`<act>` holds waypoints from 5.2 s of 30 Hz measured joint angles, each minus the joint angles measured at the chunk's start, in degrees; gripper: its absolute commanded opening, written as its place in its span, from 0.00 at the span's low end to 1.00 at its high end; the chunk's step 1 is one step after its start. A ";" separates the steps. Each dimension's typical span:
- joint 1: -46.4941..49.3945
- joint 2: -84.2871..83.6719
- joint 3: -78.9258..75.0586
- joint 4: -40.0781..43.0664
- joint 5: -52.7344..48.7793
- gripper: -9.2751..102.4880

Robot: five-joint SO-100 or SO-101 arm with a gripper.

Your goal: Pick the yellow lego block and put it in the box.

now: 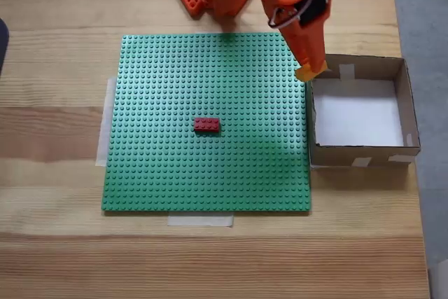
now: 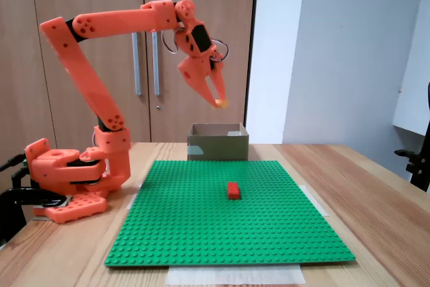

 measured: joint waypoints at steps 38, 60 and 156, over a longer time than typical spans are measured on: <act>-12.22 -32.34 -25.66 -0.97 0.70 0.08; -11.78 -44.47 -34.01 0.18 1.32 0.08; -7.47 -33.40 -22.06 1.49 -6.24 0.07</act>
